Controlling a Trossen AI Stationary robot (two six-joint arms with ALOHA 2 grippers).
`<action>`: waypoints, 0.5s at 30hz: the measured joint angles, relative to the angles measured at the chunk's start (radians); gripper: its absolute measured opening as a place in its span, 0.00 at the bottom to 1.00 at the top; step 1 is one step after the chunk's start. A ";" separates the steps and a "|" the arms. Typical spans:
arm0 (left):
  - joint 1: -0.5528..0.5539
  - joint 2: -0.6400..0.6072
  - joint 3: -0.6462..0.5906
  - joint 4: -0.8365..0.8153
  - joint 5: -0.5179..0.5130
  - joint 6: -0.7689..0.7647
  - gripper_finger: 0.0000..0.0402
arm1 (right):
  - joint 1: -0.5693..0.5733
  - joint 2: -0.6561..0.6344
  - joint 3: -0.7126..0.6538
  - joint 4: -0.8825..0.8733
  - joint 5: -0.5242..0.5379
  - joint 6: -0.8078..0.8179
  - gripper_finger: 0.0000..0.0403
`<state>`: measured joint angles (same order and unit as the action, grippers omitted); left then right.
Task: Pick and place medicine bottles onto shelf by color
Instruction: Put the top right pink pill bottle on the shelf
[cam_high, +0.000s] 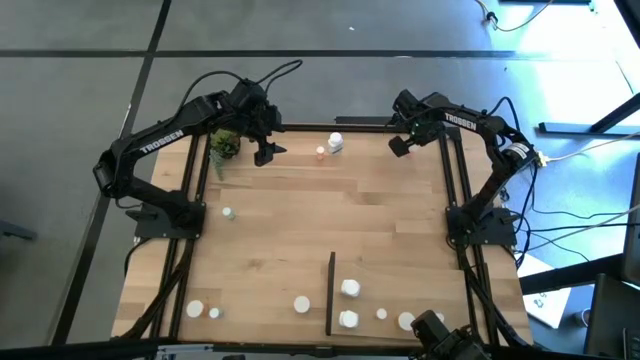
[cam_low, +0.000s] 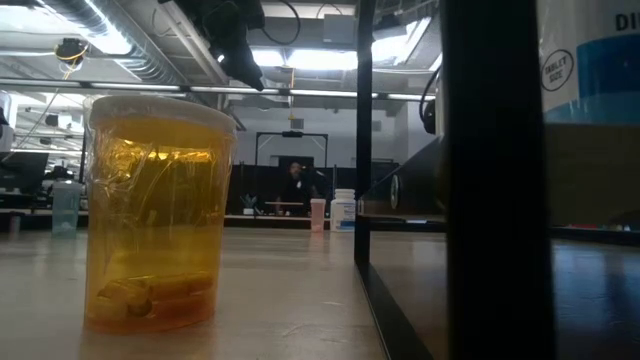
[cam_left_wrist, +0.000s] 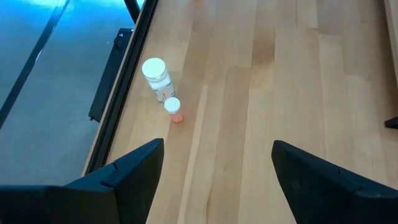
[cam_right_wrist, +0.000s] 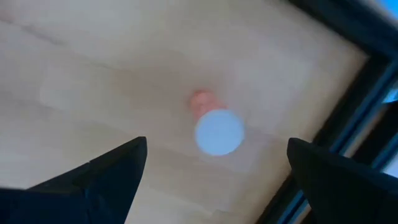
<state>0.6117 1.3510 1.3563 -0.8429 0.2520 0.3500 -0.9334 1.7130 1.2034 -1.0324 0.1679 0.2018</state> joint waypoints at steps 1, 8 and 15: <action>0.000 0.000 0.000 0.000 0.000 0.000 0.73 | 0.000 0.000 0.000 0.005 0.018 -0.003 0.96; 0.000 0.000 0.000 0.000 0.000 0.000 0.73 | 0.000 0.000 0.000 0.005 0.015 -0.001 0.96; 0.000 0.000 0.000 0.000 0.000 0.000 0.73 | -0.001 0.000 0.000 0.029 0.015 -0.018 0.96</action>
<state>0.6117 1.3510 1.3563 -0.8429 0.2520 0.3504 -0.9340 1.7130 1.2034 -1.0035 0.1833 0.1835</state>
